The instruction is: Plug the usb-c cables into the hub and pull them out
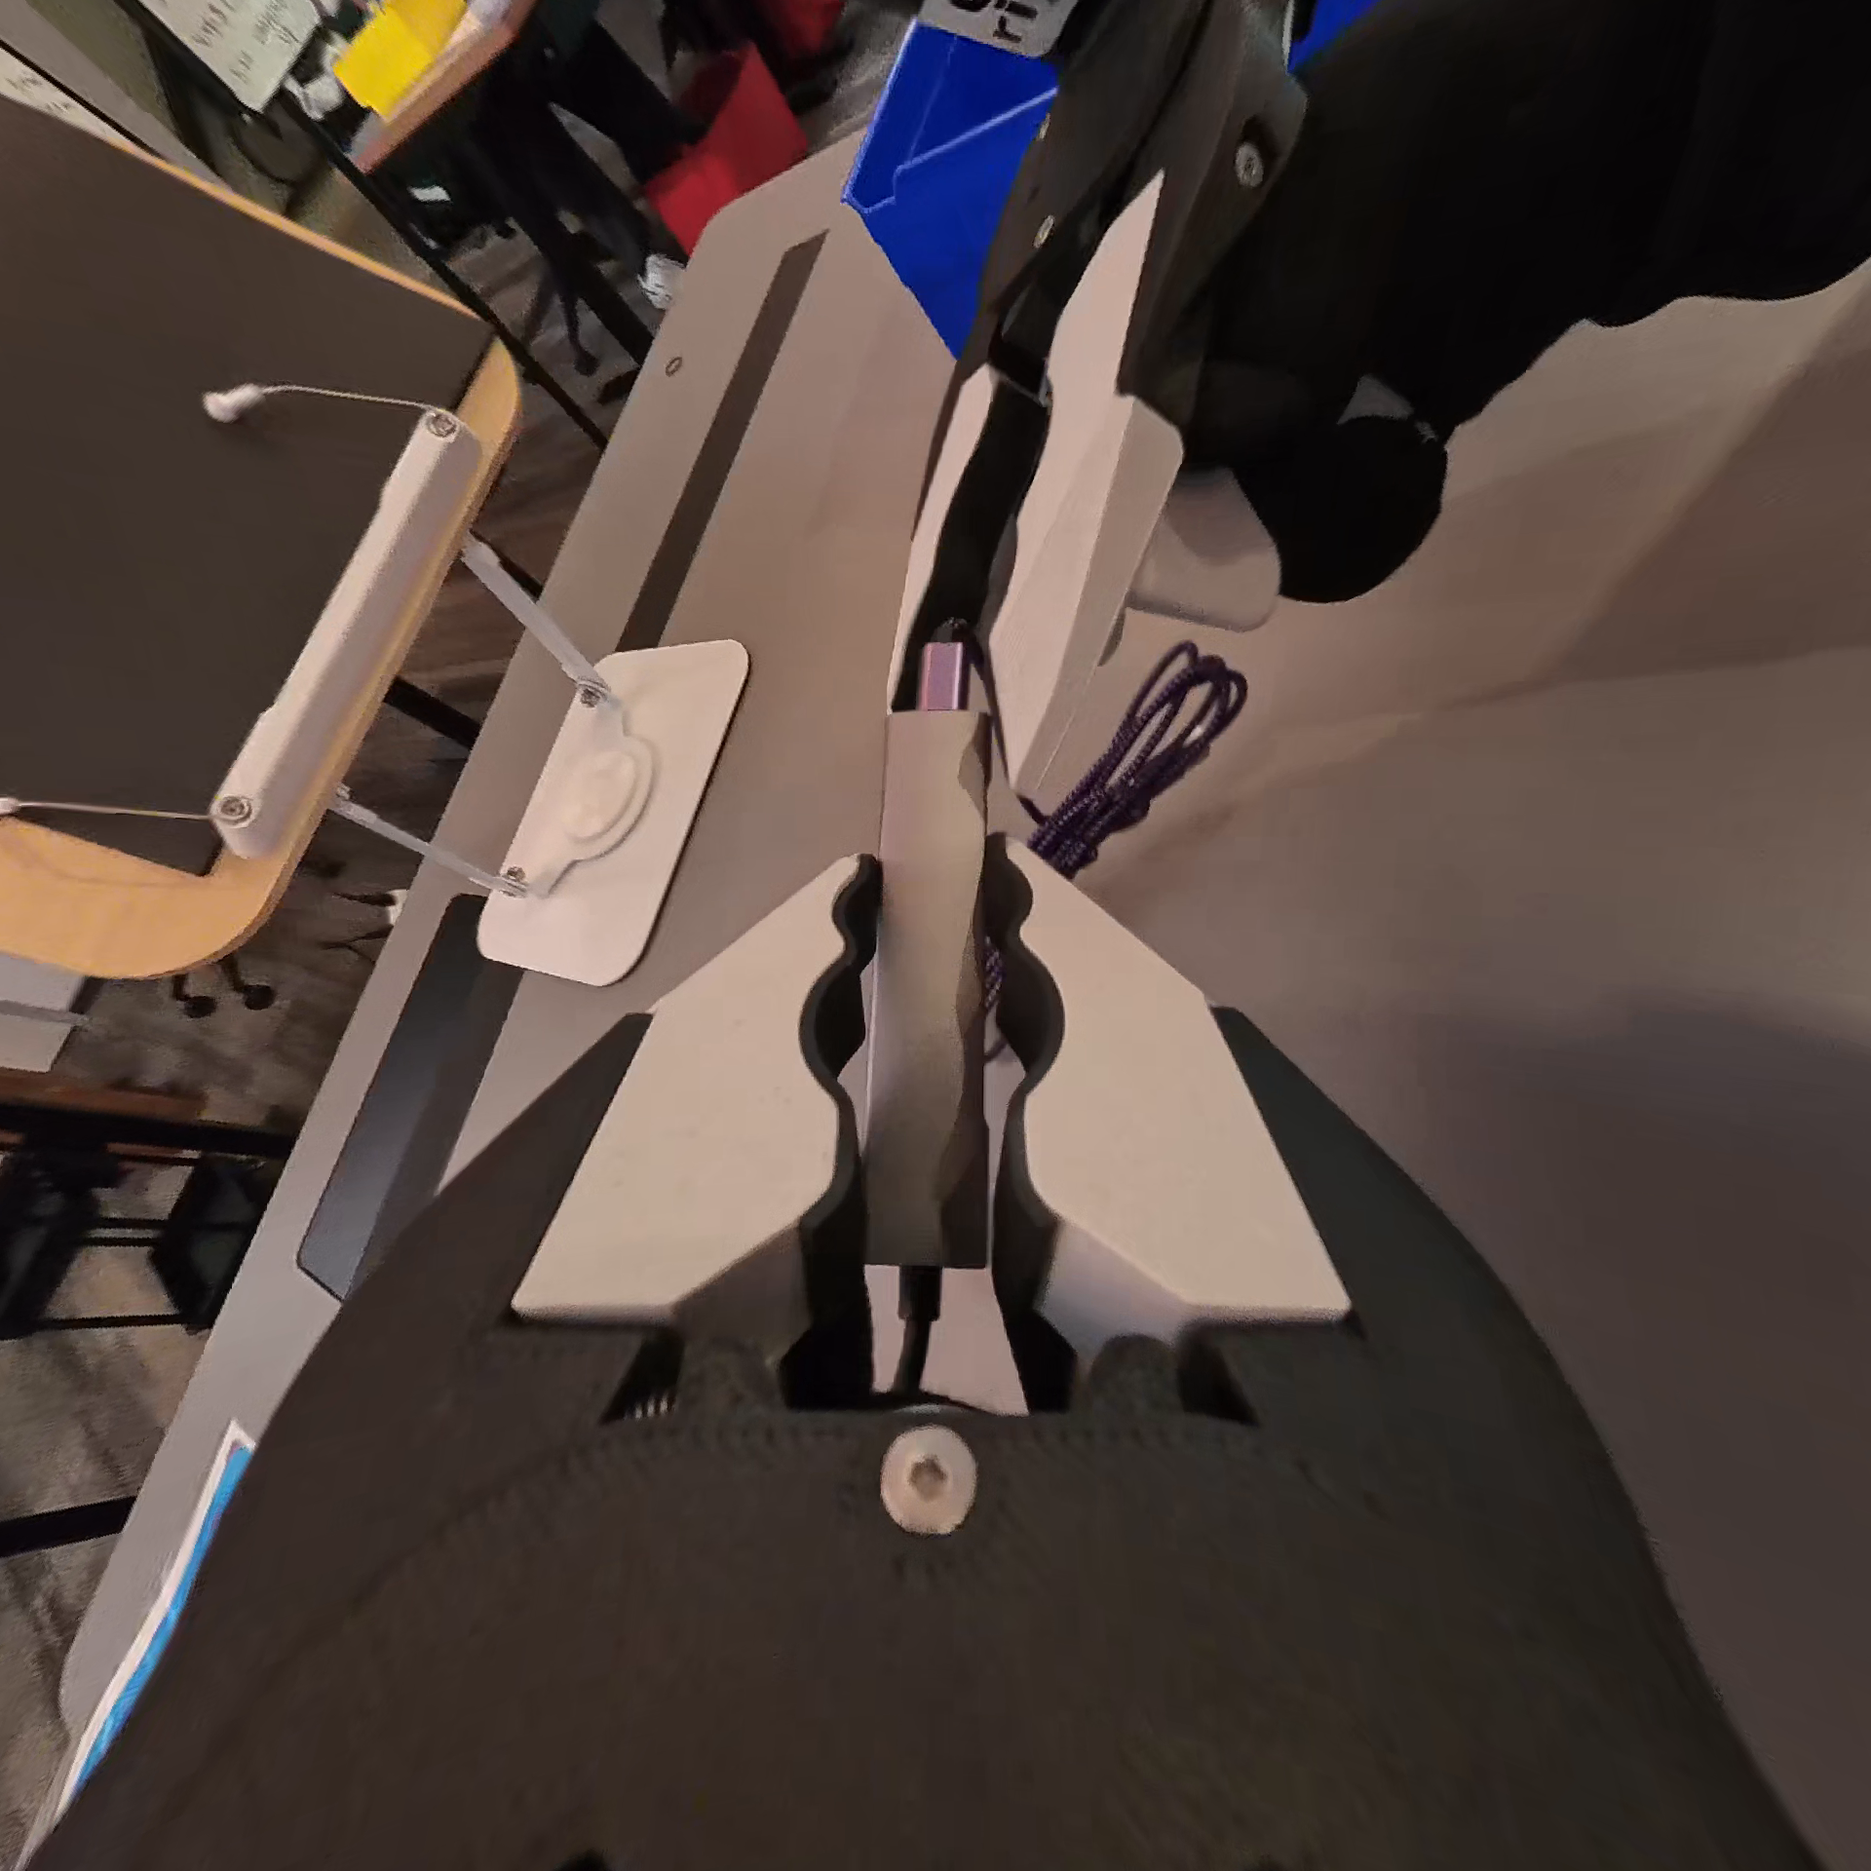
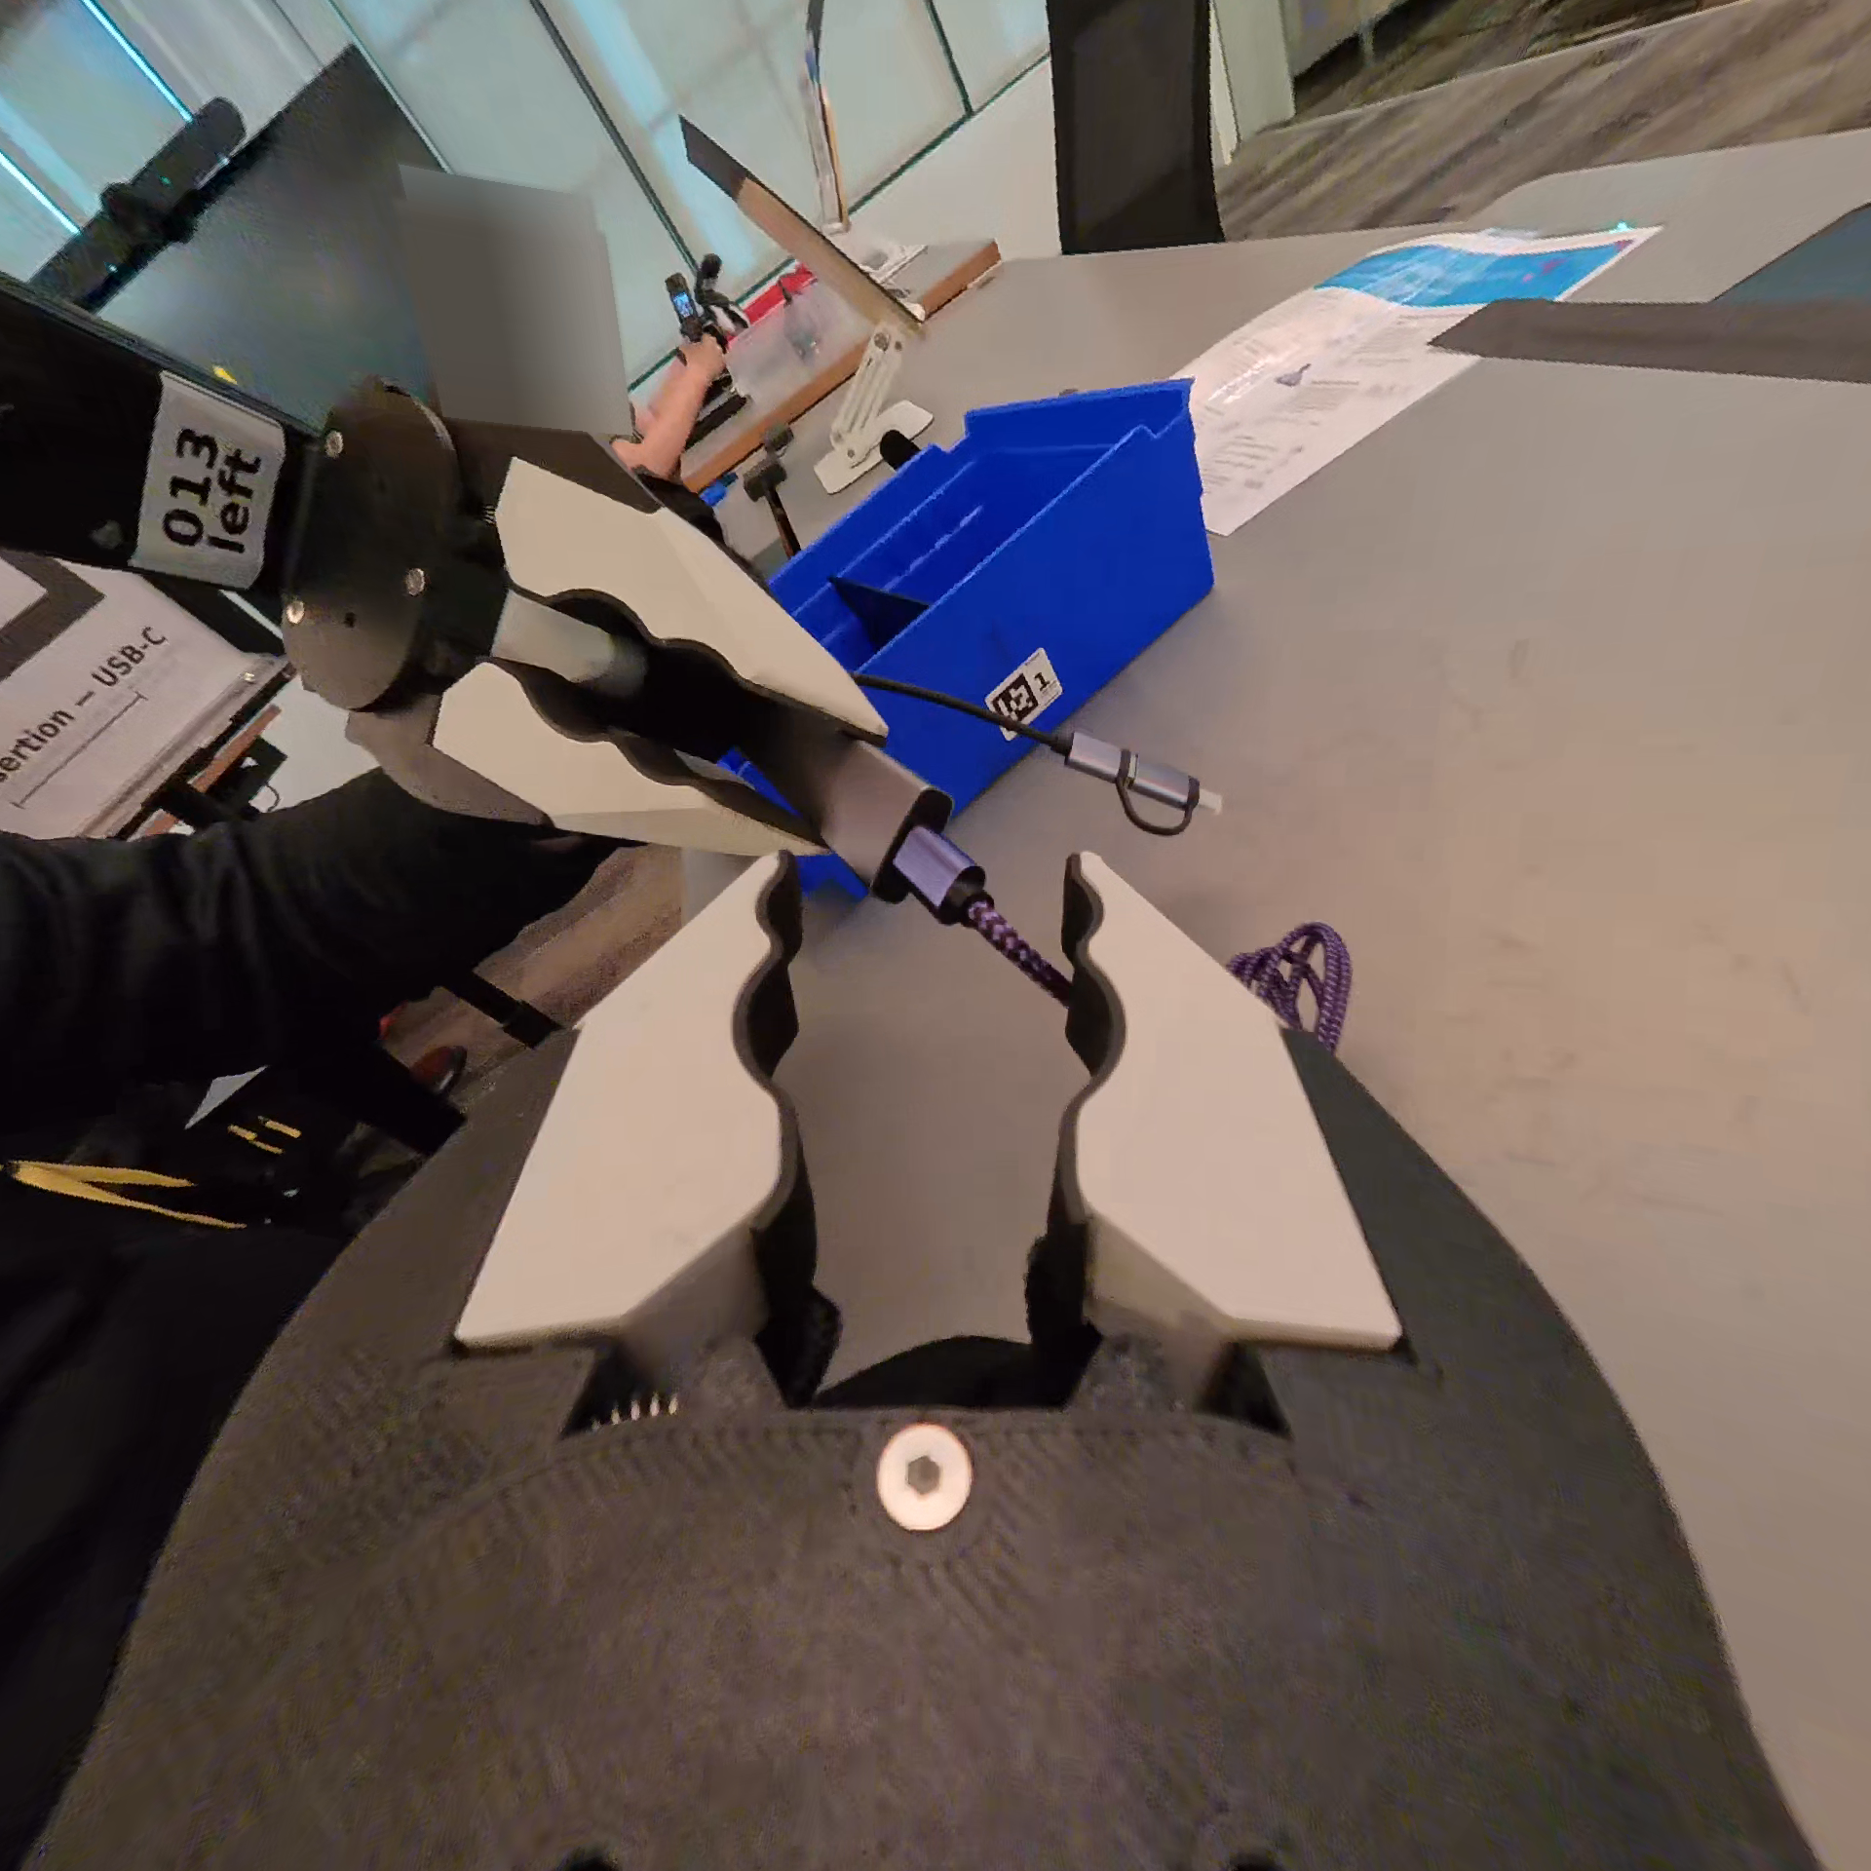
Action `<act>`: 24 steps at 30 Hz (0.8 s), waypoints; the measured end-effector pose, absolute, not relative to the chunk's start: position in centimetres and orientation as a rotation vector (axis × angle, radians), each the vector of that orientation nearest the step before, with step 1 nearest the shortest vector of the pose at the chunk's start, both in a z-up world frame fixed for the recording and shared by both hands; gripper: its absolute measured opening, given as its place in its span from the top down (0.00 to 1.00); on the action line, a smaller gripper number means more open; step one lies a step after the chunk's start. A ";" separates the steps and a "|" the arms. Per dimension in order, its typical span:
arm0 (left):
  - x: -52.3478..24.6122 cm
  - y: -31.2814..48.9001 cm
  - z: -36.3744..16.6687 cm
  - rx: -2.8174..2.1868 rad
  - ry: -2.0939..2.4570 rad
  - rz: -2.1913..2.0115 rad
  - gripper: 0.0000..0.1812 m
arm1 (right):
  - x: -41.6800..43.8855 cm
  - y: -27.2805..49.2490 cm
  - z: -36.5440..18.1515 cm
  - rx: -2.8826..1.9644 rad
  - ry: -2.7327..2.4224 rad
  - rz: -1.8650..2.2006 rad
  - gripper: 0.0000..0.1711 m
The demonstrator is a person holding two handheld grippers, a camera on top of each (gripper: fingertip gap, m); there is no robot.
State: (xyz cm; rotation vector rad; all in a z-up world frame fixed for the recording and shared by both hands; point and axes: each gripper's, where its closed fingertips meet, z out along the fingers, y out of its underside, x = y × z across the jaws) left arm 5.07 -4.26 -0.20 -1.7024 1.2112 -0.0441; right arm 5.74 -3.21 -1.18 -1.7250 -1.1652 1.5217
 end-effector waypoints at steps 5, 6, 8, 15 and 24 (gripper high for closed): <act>5.5 -3.9 -0.2 -1.688 1.147 -0.064 0.90 | 5.7 -2.8 -1.4 -1.737 -1.107 1.573 0.76; 5.6 -3.9 -0.2 -1.682 1.141 -0.058 0.90 | 5.8 -2.8 -1.3 -1.732 -1.099 1.593 0.77; 5.7 -3.8 -0.3 -1.667 1.137 -0.047 0.90 | 5.8 -2.8 -1.4 -1.735 -1.082 1.629 0.78; 6.2 -3.4 -2.4 -1.706 1.115 -0.086 0.90 | 6.6 -2.1 -3.1 -1.795 -1.097 1.585 0.80; 7.9 -2.9 -9.0 -1.899 1.117 -0.119 0.90 | 8.6 -2.1 -6.9 -1.876 -1.282 1.431 0.94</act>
